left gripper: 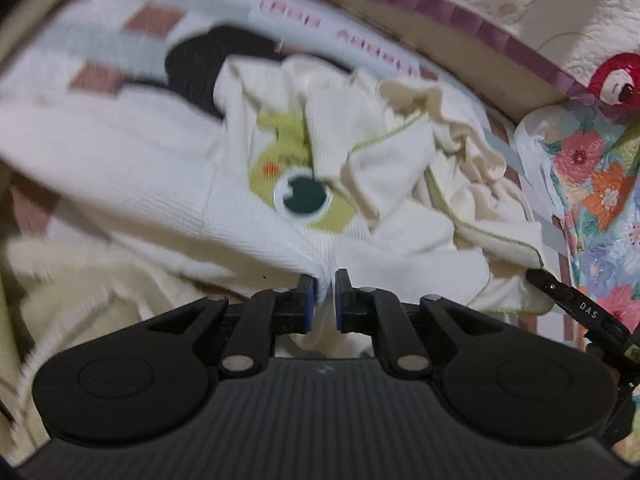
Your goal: Fold clothes
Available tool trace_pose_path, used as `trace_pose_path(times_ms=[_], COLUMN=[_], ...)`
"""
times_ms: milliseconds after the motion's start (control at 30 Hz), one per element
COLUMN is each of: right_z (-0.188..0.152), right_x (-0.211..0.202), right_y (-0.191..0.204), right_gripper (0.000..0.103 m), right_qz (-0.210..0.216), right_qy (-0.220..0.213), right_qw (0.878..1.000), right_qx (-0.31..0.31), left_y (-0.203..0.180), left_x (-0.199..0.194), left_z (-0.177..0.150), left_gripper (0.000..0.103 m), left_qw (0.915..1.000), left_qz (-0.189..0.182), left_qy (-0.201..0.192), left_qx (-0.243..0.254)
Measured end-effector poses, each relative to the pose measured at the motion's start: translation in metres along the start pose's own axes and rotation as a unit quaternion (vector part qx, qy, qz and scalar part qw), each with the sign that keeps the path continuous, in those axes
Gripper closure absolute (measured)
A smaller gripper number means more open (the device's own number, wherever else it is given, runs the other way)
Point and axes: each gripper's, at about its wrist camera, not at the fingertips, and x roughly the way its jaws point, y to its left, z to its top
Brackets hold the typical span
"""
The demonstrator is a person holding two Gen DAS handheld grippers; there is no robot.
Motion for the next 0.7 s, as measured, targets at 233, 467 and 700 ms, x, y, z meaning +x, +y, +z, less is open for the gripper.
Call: trace_pose_path(times_ms=[233, 467, 700], right_z=[-0.008, -0.012, 0.016], right_x=[0.008, 0.018, -0.029], right_y=[-0.002, 0.009, 0.033], right_gripper=[0.062, 0.093, 0.096], right_qz=[0.053, 0.024, 0.040], right_qy=[0.018, -0.002, -0.066], right_qw=[0.998, 0.999, 0.992], right_qx=[0.020, -0.042, -0.095], left_y=[0.009, -0.008, -0.048], left_x=[0.030, -0.001, -0.074], left_z=[-0.009, -0.002, 0.016], left_gripper=[0.064, 0.099, 0.099], left_qw=[0.9981, 0.9970, 0.9735], left_qz=[0.031, 0.049, 0.075], left_qy=[0.040, -0.051, -0.154], left_qx=[-0.034, 0.031, 0.152])
